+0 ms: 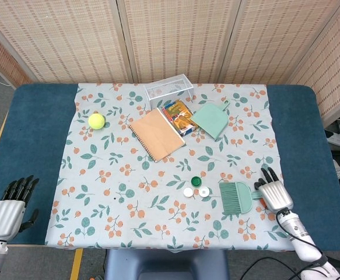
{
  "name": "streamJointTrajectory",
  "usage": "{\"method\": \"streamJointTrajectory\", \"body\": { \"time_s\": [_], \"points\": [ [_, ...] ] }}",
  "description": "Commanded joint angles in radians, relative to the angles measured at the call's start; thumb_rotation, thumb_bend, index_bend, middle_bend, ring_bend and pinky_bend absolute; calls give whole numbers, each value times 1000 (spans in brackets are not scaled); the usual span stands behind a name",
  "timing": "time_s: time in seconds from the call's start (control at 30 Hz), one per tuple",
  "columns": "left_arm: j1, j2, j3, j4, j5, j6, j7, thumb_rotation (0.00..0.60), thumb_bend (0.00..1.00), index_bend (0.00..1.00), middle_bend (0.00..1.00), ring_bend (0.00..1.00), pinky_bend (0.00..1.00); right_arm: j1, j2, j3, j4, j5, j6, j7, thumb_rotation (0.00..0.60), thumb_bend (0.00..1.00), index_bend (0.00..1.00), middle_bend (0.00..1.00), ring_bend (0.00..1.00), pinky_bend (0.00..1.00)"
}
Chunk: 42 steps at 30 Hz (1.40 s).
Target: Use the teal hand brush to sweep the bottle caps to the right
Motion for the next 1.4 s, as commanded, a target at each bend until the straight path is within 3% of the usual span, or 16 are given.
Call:
{"method": "streamJointTrajectory", "body": {
  "time_s": [0.03, 0.6, 0.8, 1.03, 1.4],
  "points": [
    [1, 1, 0, -1, 1, 2, -1, 600, 406, 0, 0, 0, 91, 1, 0, -1, -6, -3, 7, -2, 600, 243, 420, 346, 21, 0],
    [4, 9, -2, -9, -2, 7, -2, 600, 407, 0, 0, 0, 92, 1, 23, -5, -77, 28, 0, -81, 600, 244, 434, 356, 42, 0],
    [4, 11, -1, -10, -1, 5, -5, 600, 406, 0, 0, 0, 96, -4, 21, -7, -73, 23, 20, -68, 600, 291, 601, 432, 145, 0],
    [9, 19, -5, -17, -3, 16, -9, 600, 406, 0, 0, 0, 96, -1, 12, -11, -64, 46, -8, -90, 600, 317, 628, 460, 181, 0],
    [11, 21, -2, -23, 6, 22, -10, 600, 406, 0, 0, 0, 96, -13, 44, -7, -108, -23, 102, -5, 600, 502, 813, 750, 474, 0]
  ]
}}
